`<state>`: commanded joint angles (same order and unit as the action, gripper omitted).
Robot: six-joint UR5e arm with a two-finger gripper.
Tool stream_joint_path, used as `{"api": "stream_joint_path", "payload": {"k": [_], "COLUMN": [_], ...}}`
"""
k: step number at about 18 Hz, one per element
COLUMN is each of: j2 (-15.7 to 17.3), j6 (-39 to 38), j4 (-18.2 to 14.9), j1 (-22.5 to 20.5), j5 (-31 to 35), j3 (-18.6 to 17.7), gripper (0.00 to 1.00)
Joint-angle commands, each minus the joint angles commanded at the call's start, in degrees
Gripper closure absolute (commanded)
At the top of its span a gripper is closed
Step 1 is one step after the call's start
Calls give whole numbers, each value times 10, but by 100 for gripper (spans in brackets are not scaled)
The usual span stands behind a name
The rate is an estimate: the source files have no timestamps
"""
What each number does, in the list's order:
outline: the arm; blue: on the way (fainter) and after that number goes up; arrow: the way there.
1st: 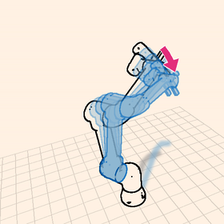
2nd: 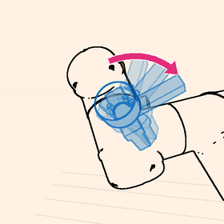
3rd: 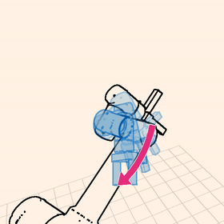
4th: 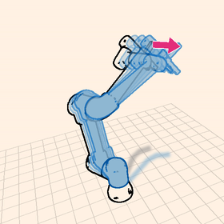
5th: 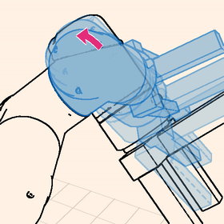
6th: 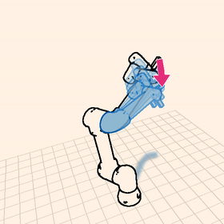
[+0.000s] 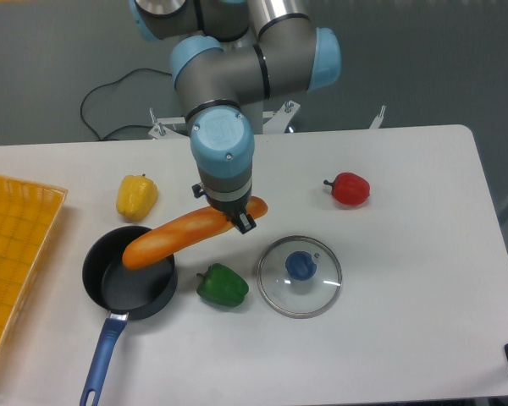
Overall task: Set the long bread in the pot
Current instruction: 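Lift the baguette and carry it toward the black saucepan, then position the baguette above the saucepan opening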
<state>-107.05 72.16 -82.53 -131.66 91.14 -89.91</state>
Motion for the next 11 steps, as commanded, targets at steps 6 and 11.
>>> {"api": "stream_joint_path", "payload": {"k": [6,11], "j2": [-2,-9], "j6": [-7,-20], "j4": [1,2], "j1": [3,12], "j5": [0,0], "j3": [-3,-3], "gripper": [100,100]}}
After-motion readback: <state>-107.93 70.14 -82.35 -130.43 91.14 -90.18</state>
